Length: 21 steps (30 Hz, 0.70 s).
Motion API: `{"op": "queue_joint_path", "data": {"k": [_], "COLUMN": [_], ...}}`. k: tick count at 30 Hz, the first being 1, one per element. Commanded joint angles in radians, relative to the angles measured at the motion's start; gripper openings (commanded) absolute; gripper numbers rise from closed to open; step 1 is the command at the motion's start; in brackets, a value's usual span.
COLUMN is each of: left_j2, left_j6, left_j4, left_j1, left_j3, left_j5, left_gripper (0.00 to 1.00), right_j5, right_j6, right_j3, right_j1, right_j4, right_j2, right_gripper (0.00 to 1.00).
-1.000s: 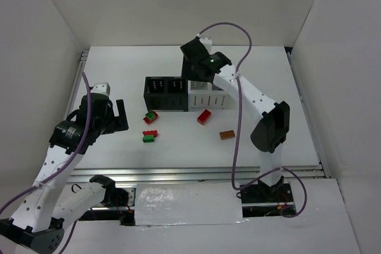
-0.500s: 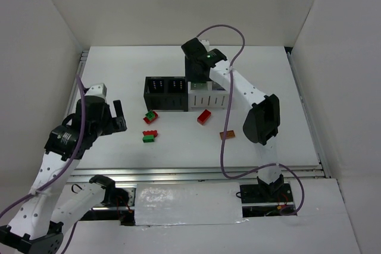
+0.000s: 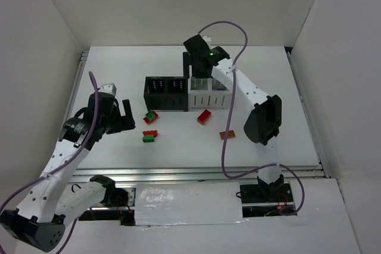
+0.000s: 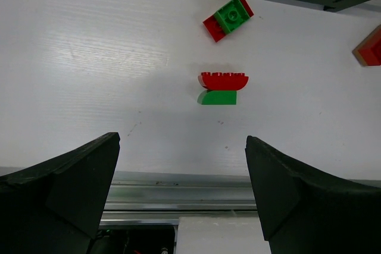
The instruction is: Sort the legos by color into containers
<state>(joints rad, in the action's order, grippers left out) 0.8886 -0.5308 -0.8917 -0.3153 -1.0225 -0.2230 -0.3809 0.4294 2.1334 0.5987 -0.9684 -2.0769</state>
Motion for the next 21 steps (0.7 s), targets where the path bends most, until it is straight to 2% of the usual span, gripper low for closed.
{"op": "queue_joint_path", "data": {"k": [1, 8, 13, 21], "left_j2": [0.026, 0.177, 0.286, 0.443], "left_j6": [-0.050, -0.156, -0.227, -0.265], "left_j4": [0.115, 0.210, 0.254, 0.347], "left_j1": [0.004, -0.019, -0.091, -0.139], "left_j3": [0.059, 0.128, 0.150, 0.187], "left_j5": [0.098, 0.146, 0.074, 0.007], "left_gripper": [1.00, 0.99, 0.98, 0.91], "right_j5": [0.025, 0.178, 0.238, 0.287], "right_j6": [0.029, 0.075, 0.097, 0.092], "right_j3": [-0.035, -0.409, -0.605, -0.730], "right_j1": [0.015, 0.076, 0.101, 0.105], "right_j4": [-0.018, 0.066, 0.089, 0.115], "right_j2": [0.130, 0.453, 0.580, 0.690], "right_gripper": [1.00, 1.00, 1.00, 0.99]}}
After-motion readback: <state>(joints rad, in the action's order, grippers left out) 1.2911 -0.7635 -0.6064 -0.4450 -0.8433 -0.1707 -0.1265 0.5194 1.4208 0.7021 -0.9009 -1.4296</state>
